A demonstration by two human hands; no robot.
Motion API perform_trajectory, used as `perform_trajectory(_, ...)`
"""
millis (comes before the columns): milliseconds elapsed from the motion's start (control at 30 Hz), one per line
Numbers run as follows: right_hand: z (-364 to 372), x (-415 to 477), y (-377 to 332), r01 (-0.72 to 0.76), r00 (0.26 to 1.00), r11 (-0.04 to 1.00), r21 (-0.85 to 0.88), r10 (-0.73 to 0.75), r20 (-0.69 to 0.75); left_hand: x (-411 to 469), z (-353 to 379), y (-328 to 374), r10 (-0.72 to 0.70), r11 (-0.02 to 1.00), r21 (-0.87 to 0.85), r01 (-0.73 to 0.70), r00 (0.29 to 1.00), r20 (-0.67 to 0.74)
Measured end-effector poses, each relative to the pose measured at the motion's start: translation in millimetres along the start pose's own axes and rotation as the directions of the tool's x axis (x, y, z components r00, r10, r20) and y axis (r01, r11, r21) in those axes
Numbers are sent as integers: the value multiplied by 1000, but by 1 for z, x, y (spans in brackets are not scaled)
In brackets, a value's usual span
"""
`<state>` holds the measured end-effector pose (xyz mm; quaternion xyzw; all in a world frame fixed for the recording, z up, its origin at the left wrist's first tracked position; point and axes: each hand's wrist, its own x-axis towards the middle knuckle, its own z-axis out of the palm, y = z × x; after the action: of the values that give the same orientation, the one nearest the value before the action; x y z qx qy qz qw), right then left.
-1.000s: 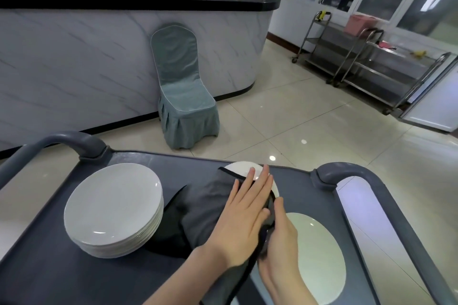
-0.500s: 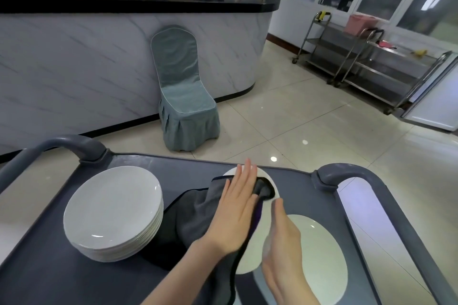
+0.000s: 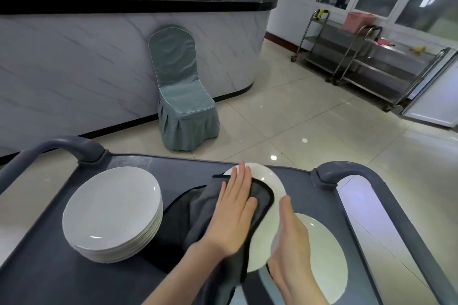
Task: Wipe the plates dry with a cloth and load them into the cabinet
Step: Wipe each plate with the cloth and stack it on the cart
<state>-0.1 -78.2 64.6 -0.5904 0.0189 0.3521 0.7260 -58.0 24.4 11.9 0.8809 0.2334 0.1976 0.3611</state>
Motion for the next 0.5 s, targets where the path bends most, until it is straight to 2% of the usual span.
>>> perform_trajectory(167, -2, 8, -19, 60, 997, 998, 21, -59, -57, -17, 8, -15, -91, 995, 30, 91, 995, 31)
perform_trajectory(267, -3, 4, -12, 25, 997, 1000, -18, -26, -71, -43, 28, -6, 65, 981, 183, -60, 998, -22)
perform_trajectory(367, -3, -3, 6, -41, 998, 998, -38, 40, -42, -40, 30, 0, 28, 999, 38, -29, 999, 30)
perform_trajectory(500, -1, -2, 2, -23, 999, 1000, -9, 23, -34, -13, 13, -14, -60, 997, 44, 58, 998, 35)
